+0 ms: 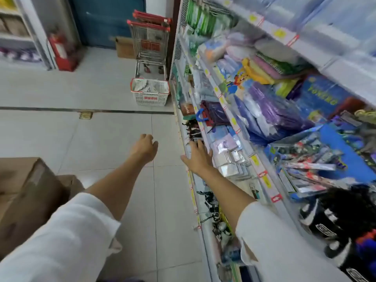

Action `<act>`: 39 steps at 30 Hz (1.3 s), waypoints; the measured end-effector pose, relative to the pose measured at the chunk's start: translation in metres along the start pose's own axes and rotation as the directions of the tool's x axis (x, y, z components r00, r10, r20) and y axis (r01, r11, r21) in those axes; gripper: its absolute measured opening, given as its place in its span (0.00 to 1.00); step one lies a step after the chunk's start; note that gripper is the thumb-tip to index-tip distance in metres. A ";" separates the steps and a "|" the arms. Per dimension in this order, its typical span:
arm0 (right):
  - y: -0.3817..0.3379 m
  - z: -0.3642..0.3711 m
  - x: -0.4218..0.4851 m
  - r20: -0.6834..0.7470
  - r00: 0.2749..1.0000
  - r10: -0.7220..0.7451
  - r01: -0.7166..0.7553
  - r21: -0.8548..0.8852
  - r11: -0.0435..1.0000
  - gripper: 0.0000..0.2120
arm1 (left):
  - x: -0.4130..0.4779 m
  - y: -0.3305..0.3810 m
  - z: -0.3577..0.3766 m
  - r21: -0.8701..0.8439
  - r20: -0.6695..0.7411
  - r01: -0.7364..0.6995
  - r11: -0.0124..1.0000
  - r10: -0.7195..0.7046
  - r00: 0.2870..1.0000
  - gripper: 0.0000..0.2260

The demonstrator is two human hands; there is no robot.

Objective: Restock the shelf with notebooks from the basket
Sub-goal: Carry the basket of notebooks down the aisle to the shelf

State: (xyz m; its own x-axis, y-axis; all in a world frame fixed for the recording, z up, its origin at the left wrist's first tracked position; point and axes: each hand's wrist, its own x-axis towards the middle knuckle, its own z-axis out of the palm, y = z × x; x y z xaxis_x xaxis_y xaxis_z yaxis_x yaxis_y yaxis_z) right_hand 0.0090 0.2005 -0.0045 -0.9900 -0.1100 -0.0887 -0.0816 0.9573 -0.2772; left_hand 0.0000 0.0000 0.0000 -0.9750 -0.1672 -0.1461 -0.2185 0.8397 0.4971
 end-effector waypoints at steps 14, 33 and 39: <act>-0.044 0.056 0.300 0.307 0.949 0.066 -0.192 0.401 0.896 0.22 | 0.269 -0.093 0.007 -0.387 0.332 0.531 0.754 -0.423 0.843 0.06; -0.160 0.058 0.792 0.376 0.911 0.170 -0.348 0.479 0.806 0.21 | 0.744 -0.139 -0.103 -0.426 0.419 0.639 0.640 -0.487 0.767 0.03; -0.174 0.041 0.926 0.334 0.913 0.233 -0.377 0.478 0.793 0.04 | 0.906 -0.114 -0.135 -0.418 0.422 0.588 0.692 -0.426 0.800 0.08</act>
State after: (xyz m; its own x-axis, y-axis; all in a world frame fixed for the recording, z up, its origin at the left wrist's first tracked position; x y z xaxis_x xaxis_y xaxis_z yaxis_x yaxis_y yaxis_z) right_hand -0.8892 -0.0790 -0.0780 -0.8846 0.0334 -0.4651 0.3640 0.6729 -0.6440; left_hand -0.8642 -0.3172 -0.0738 -0.6707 -0.2731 -0.6896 -0.7416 0.2668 0.6156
